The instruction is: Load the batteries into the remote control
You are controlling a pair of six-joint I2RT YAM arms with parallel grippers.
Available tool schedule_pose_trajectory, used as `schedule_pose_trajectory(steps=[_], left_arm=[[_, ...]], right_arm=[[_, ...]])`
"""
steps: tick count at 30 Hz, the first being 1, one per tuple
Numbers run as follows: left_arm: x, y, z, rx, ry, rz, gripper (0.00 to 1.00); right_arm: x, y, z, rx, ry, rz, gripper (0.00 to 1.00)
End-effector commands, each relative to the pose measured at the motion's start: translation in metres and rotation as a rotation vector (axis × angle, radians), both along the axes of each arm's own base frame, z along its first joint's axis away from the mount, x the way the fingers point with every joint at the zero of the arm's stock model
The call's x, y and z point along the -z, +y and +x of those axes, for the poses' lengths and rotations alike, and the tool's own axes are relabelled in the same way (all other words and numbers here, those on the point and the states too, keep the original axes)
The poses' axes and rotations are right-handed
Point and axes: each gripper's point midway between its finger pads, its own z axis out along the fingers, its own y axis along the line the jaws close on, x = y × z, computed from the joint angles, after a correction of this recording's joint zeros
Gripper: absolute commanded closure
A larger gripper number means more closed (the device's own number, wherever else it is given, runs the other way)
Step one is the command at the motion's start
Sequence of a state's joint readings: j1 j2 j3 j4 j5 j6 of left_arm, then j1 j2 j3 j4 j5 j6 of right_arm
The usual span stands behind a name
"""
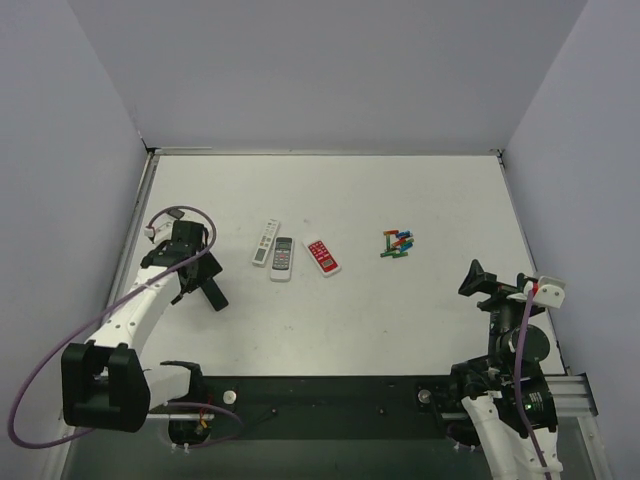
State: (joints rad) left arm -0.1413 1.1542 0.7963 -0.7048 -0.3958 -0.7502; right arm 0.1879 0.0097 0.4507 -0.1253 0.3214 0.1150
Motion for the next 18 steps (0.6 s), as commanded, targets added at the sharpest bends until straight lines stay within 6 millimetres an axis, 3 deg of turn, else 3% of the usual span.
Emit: schedule_pose_trajectory(steps=[1,5,11,18], left_arm=[[0.009,0.007,-0.002,-0.037,0.07,-0.018,0.03],[0.016,0.014,0.014,-0.064,0.056,-0.033,0.03],[0.029,0.007,0.043,-0.052,0.055,-0.097,0.04],[0.058,0.005,0.049,-0.088,0.16,-0.102,0.09]], right_arm=[[-0.033,-0.001,-0.02,-0.016,-0.16,0.033,0.0],[-0.032,0.001,-0.019,-0.029,-0.155,0.03,0.0],[-0.032,0.006,-0.017,-0.051,-0.148,0.022,0.0],[-0.031,0.006,-0.015,-0.055,-0.142,0.011,0.0]])
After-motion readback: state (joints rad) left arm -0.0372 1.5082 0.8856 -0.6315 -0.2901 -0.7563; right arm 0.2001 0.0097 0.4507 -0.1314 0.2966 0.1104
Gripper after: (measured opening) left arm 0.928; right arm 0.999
